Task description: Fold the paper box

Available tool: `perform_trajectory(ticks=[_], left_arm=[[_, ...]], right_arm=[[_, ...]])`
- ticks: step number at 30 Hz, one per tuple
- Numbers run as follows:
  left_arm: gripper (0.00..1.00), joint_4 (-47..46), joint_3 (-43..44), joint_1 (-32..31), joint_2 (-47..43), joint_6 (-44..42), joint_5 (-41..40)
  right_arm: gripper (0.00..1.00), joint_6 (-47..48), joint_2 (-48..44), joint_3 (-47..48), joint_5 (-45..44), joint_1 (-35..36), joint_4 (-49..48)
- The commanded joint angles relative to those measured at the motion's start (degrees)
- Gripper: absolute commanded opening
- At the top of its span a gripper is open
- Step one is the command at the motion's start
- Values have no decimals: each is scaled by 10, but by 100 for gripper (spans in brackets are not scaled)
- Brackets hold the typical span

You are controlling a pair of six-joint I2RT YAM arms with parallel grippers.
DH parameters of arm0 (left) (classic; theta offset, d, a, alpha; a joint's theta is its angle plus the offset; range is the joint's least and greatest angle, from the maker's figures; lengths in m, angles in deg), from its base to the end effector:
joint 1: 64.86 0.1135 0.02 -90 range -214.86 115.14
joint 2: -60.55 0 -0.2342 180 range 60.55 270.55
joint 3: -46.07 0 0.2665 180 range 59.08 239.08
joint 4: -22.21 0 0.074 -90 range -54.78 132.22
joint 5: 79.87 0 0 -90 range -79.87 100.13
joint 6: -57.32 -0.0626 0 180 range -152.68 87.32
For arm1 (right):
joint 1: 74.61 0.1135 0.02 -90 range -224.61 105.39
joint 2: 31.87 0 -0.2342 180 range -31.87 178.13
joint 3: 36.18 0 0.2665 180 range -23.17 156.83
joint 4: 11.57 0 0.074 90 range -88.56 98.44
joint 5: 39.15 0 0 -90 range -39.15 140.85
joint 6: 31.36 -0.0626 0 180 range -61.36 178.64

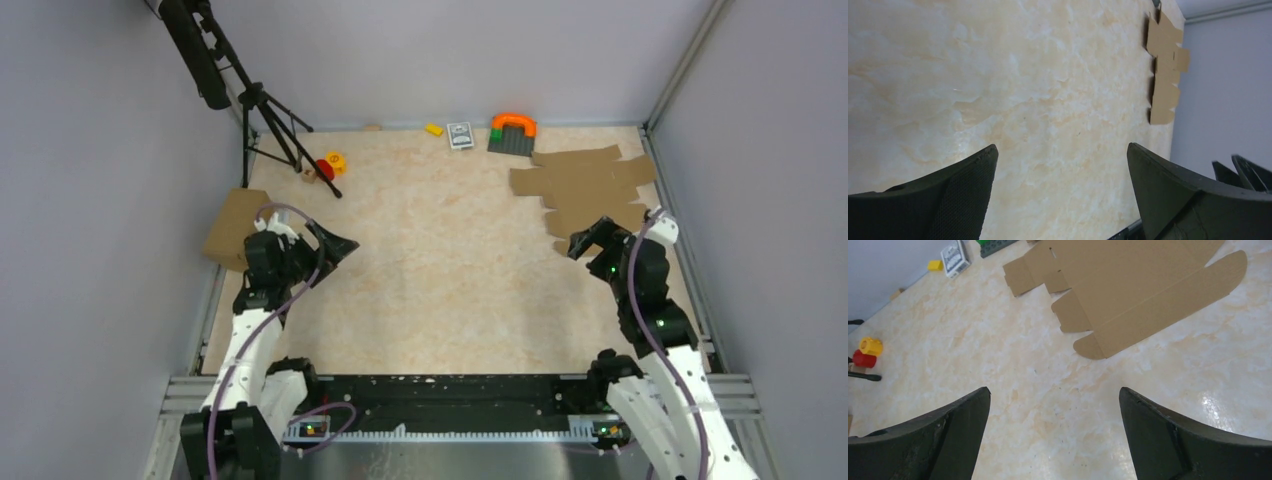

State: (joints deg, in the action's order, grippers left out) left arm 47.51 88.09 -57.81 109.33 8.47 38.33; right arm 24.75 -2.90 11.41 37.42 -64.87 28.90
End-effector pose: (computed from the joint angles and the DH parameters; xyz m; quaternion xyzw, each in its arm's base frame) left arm 0.2416 0.0001 0.1897 -0.2388 0.8227 -0.3415 0.3866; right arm 0.1925 0.0183 0.2618 0.2362 0.7907 0.1169 0.5526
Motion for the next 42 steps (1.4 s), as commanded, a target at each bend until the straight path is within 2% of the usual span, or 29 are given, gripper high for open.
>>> perform_trajectory(ticks=[1, 4, 7, 10, 14, 19, 20, 22, 28, 29, 32, 36, 38, 42], left_arm=[[98, -161, -39, -24, 29, 28, 94], [98, -160, -33, -63, 39, 20, 49], [98, -167, -34, -109, 44, 6, 8], [98, -148, -27, -160, 52, -65, -50], [99, -106, -31, -195, 55, -104, -118], [98, -159, -97, -202, 8, -97, -154], [98, -155, -101, -202, 1, -99, -161], [99, -151, -105, -202, -23, -105, -165], [99, -158, -125, -202, -57, -100, -176], [98, -157, -128, -202, -62, -99, -179], [99, -156, -130, -202, -67, -98, -181], [98, -155, -129, -202, -65, -98, -180], [98, -155, -128, -202, -63, -98, -180], [98, -157, -127, -202, -56, -97, -178]], right_arm=[[99, 22, 99, -7, 27, 2, -85], [99, 45, 191, 13, 43, 3, -106], [99, 76, 274, 45, 22, 4, -104], [94, 109, 342, 77, 2, 13, -121], [92, 165, 434, 134, -75, 59, -104], [91, 173, 538, 187, -95, 70, -112], [90, 174, 558, 197, -96, 70, -116], [80, 186, 596, 224, -92, 70, -117], [78, 208, 703, 308, -141, 70, -90], [74, 209, 717, 319, -145, 70, -82], [68, 209, 748, 341, -159, 70, -71], [67, 210, 768, 344, -194, 70, -72], [63, 211, 776, 351, -210, 70, -65], [50, 214, 783, 358, -222, 70, -58]])
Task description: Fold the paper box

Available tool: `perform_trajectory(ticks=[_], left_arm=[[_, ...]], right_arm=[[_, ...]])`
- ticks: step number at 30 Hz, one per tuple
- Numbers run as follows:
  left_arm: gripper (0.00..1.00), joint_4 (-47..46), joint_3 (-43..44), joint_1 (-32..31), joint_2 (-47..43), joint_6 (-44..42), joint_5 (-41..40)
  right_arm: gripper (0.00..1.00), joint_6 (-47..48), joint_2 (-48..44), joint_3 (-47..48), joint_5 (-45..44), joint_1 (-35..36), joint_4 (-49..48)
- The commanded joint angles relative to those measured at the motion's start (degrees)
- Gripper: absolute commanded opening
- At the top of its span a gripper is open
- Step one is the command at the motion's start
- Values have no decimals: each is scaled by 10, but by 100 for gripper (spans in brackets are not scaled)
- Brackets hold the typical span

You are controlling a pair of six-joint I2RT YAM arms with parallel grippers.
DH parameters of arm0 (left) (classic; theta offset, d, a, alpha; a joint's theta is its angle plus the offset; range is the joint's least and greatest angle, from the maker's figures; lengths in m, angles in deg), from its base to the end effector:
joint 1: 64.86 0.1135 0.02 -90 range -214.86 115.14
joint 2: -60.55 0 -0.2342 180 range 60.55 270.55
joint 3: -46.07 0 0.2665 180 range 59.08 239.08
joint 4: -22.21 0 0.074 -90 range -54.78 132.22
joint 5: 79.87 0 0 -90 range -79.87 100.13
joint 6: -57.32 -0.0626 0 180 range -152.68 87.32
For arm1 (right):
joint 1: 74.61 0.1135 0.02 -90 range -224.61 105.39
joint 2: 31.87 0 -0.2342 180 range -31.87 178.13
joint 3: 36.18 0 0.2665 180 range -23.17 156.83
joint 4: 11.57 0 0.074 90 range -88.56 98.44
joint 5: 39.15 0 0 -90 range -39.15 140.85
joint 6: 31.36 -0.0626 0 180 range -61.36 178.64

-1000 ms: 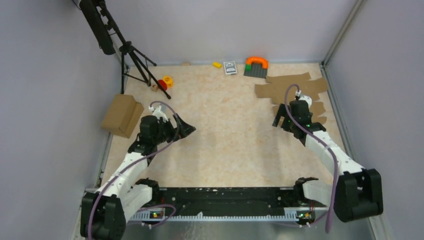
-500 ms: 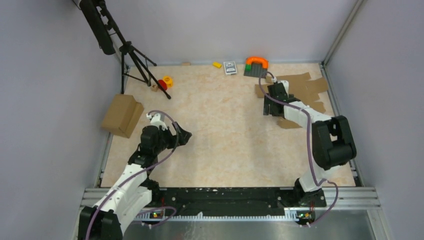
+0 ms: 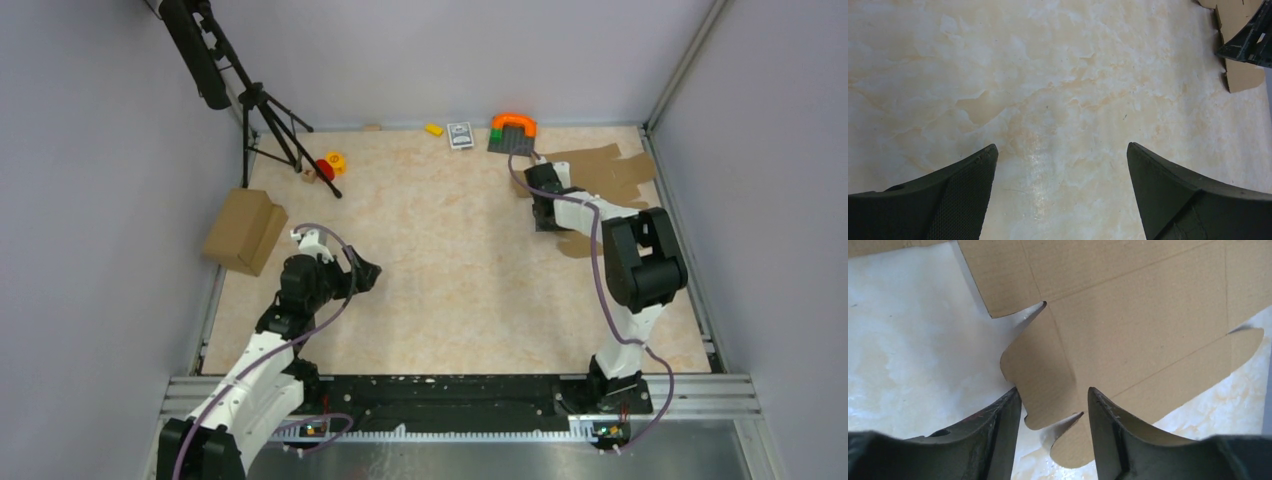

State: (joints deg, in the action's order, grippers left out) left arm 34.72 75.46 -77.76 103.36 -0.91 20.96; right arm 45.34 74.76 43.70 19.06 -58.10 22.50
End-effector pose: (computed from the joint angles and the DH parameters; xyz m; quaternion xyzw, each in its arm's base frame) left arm 0.2208 -0.0626 0.1516 -0.0890 0.8407 -0.2747 0.4581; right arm 0.3804 0.0784 0.1069 0.0429 0.9323 -0.1938 0.3023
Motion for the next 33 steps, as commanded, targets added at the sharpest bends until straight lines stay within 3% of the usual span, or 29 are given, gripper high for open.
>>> perform_trajectory(ticks=[1, 6, 9, 16, 23, 27, 33], left_arm=[[98, -29, 0, -3, 6, -3, -3], [99, -31, 1, -3, 7, -3, -2], [98, -31, 1, -3, 9, -4, -2], [98, -34, 1, -3, 12, -4, 0], [99, -38, 7, -3, 31, -3, 4], [99, -48, 7, -3, 38, -6, 25], [99, -82, 17, -4, 86, -12, 93]], right_arm=[[43, 9, 6, 36, -39, 2, 6], [12, 16, 0, 47, -39, 3, 10], [0, 18, -6, 51, -44, 3, 13], [0, 24, -42, 55, -7, 15, 22], [0, -45, -93, 80, 201, 72, 56], [0, -120, -124, 57, 302, 123, 19], [0, -245, -139, 4, 423, 205, -114]])
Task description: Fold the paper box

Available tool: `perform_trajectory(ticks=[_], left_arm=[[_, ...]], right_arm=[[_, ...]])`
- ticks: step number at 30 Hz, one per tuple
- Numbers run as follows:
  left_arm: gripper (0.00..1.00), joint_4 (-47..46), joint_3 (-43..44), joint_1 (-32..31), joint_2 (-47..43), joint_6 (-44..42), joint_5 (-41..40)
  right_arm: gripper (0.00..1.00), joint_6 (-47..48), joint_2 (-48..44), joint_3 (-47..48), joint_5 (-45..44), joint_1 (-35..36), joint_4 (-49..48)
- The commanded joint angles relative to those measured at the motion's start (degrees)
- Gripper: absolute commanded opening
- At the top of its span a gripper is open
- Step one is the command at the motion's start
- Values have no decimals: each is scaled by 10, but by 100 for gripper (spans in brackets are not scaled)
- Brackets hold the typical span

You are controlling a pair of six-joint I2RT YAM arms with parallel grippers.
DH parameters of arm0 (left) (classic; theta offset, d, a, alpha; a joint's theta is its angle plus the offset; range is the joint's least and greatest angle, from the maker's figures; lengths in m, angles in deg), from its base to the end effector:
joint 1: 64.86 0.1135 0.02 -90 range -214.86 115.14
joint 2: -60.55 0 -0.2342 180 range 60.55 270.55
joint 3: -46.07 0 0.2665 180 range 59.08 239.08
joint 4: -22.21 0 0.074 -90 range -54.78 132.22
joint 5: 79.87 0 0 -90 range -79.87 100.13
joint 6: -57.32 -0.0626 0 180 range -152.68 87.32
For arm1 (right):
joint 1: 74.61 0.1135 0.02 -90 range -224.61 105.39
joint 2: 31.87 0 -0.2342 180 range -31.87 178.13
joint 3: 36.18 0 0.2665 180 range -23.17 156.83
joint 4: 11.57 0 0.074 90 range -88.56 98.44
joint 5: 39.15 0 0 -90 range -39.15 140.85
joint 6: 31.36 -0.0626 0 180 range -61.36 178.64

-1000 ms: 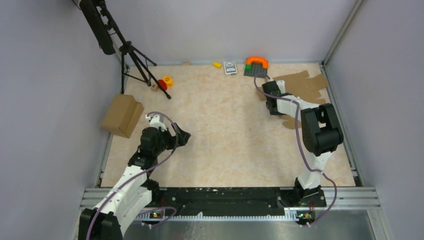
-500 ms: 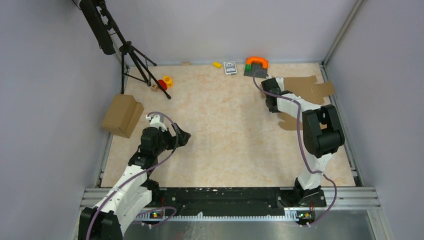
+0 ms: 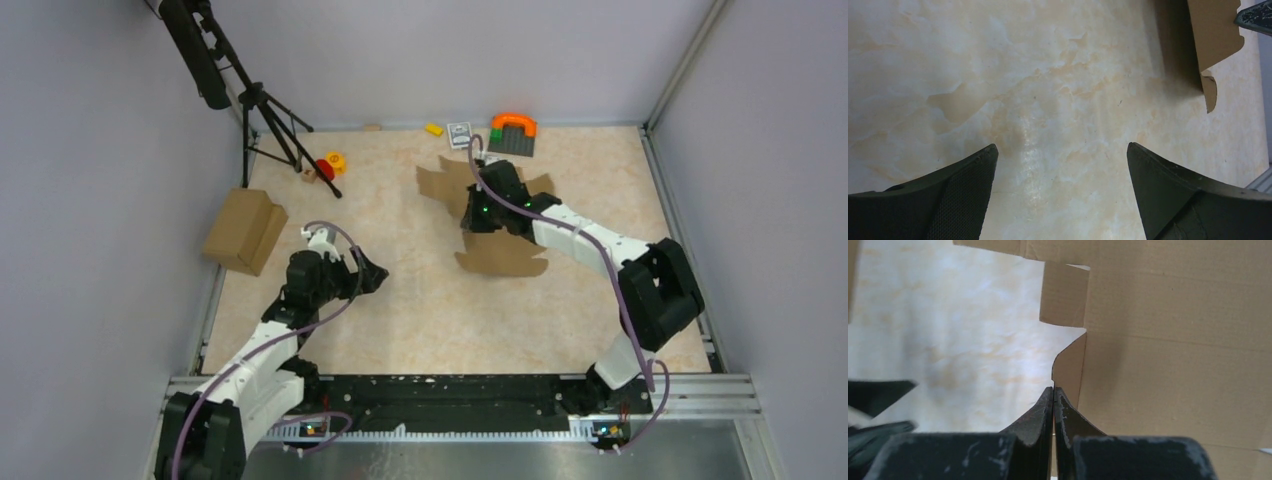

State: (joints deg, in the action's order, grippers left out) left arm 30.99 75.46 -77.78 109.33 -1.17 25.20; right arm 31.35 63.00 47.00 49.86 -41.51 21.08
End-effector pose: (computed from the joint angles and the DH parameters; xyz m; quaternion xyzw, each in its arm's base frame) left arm 0.2260 -0.0685 0.1377 -0.0709 0.8502 -0.2967 0.4290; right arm 0.3345 0.2167 0.1974 -0.0434 0.9206 0.1883 0.3393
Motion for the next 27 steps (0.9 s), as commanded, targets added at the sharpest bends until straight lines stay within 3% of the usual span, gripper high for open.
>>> perform_trajectory(ticks=[1, 2, 5, 7, 13, 17, 19, 20, 24, 27], left_arm=[[99, -46, 19, -5, 33, -11, 57], [98, -46, 20, -6, 34, -11, 60], [99, -43, 19, -8, 27, -9, 60], [98, -41, 19, -8, 25, -4, 69], [99, -18, 24, -9, 43, 40, 82], [98, -26, 11, -11, 46, 101, 88], [98, -41, 1, -20, 46, 129, 90], [98, -44, -2, -27, 46, 136, 84], [94, -50, 1, -48, 63, 146, 68], [83, -59, 9, -60, 85, 147, 74]], right_arm=[[0, -119, -19, -35, 124, 48, -119], [3, -130, -14, -40, 137, 56, -137], [39, -133, -5, -50, 184, 65, -173], [51, -121, -16, -54, 175, 64, -164], [56, -47, -66, -57, 93, 6, -67], [57, -17, -92, -96, 151, -104, -75], [72, -3, -92, -109, 164, -151, -83], [77, 6, -84, -107, 161, -167, -84], [79, 56, -13, -65, 129, -189, -70], [79, 84, 35, -35, 113, -191, -68]])
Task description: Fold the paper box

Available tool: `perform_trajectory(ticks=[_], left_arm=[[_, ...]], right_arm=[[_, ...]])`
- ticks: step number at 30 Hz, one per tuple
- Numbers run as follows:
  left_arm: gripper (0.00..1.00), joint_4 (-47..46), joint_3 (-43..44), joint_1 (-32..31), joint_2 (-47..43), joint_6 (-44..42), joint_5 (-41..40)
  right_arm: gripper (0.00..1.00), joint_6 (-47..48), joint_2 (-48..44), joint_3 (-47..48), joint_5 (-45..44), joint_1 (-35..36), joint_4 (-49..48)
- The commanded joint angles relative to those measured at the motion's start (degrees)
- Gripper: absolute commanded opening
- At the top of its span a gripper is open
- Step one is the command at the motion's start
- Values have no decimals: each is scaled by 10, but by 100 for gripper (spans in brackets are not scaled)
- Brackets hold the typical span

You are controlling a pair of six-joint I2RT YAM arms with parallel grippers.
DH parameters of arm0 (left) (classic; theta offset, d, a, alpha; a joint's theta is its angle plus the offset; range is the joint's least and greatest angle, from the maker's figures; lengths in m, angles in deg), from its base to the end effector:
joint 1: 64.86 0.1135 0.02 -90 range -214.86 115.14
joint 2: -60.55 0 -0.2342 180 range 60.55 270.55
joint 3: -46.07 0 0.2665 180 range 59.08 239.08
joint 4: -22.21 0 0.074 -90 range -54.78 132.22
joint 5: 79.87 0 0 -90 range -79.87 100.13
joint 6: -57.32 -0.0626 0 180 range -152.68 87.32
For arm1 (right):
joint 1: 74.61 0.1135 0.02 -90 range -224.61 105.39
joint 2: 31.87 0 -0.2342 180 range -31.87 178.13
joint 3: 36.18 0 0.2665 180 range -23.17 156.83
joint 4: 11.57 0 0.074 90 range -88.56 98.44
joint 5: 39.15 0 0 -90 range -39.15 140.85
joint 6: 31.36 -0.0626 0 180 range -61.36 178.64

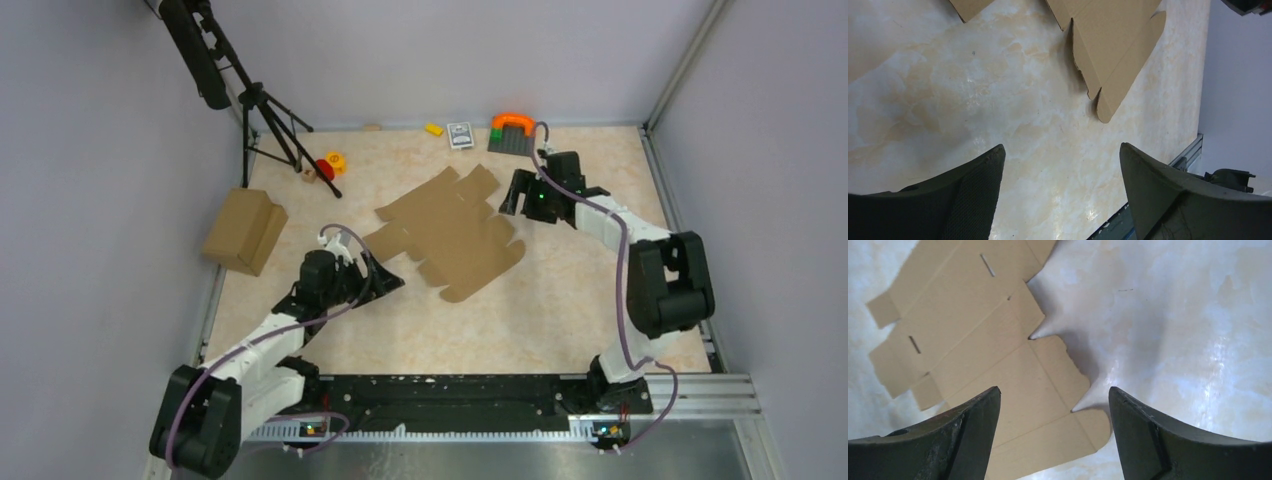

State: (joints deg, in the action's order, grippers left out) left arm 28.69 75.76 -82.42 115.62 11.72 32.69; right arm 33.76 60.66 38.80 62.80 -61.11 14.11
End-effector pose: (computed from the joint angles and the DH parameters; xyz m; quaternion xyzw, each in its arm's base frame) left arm 0.2203 -0.0949 0.1217 -0.1065 0.8558 -0.3918 0.3205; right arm 0.3694 0.1020 0.1745 0.0494 0.9125 0.2200 0.3414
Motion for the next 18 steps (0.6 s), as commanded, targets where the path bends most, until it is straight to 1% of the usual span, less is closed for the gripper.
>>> perform_trajectory(ticks=[1, 4, 7, 9, 11, 13, 15, 17, 18], left_arm=[[80, -39, 7, -17, 29, 18, -1], [76, -45, 16, -19, 53, 15, 2], [75, -48, 28, -19, 82, 11, 10], [75, -43, 38, -19, 97, 5, 9], [74, -32, 51, -18, 107, -6, 4], [73, -8, 73, -18, 114, -17, -8], [72, 9, 88, -17, 122, -28, -18], [71, 18, 99, -11, 131, -36, -17], [72, 19, 103, -8, 134, -40, -14]], right_arm=[[78, 69, 71, 55, -13, 4, 0], [68, 99, 105, 70, 1, 4, -16], [67, 110, 122, 61, 15, 5, -40], [66, 110, 127, 51, 40, 5, -54], [62, 110, 127, 37, 77, 6, -69], [58, 111, 122, 21, 89, 10, -76], [51, 116, 115, 9, 101, 14, -78], [37, 117, 106, -3, 122, 17, -77], [32, 114, 101, -9, 132, 17, -74]])
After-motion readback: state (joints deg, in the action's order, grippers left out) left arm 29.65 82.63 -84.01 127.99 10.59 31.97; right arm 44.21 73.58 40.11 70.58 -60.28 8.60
